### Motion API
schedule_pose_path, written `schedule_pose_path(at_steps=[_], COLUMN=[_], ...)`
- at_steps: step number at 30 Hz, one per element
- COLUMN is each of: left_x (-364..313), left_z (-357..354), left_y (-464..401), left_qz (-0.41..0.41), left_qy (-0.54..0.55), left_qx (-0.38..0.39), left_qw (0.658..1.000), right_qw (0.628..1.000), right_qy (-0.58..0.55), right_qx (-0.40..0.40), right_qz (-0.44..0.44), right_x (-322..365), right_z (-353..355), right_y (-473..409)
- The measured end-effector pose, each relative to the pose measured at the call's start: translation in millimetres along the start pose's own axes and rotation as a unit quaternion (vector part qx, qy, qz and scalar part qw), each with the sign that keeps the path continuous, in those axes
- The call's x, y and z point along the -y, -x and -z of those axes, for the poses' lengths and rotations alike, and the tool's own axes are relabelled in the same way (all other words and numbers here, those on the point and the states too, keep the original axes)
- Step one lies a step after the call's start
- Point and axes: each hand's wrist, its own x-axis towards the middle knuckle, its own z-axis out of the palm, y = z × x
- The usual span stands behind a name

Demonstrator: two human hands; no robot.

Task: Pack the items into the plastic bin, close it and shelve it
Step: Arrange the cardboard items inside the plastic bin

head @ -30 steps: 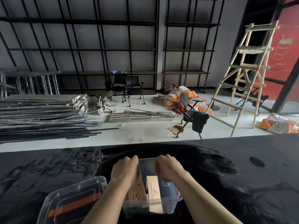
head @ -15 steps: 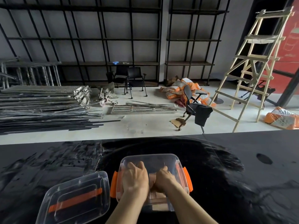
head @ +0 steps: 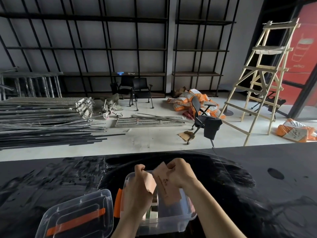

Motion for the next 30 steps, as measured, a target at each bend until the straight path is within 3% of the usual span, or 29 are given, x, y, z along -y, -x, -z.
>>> schedule_pose_path(at_steps=[4, 8, 10, 13, 18, 21, 25, 28, 30], left_x=[-11, -27, -36, -45, -30, -28, -34, -26, -18], left_z=[11, 13, 12, 6, 9, 13, 5, 10, 16], left_y=[-11, -14, -11, -4, -11, -12, -12, -18, -21], left_qz=[0.087, 0.132, 0.16, 0.129, 0.081, 0.09, 0.076, 0.065, 0.02], left_qy=[0.256, 0.406, 0.412, 0.431, 0.316, 0.401, 0.506, 0.479, 0.466], left_qx=[-0.017, -0.02, -0.045, -0.022, 0.015, -0.035, -0.019, 0.026, 0.029], left_qw=[0.963, 0.904, 0.896, 0.893, 0.945, 0.911, 0.859, 0.875, 0.884], right_qw=[0.963, 0.932, 0.932, 0.931, 0.928, 0.917, 0.943, 0.948, 0.943], right_qy=[-0.265, -0.35, -0.349, -0.355, -0.368, -0.393, -0.249, -0.193, -0.213], right_qx=[0.001, -0.068, -0.084, -0.086, -0.064, 0.049, 0.083, 0.086, 0.088], right_qz=[-0.048, -0.062, -0.056, -0.028, 0.004, 0.055, 0.203, 0.239, 0.241], right_x=[-5, -7, -3, -1, -16, -18, -8, -5, -8], right_z=[-19, -43, -49, -52, -42, -43, -43, -39, -36], right_y=[2, 0, 1, 4, 10, 13, 16, 16, 17])
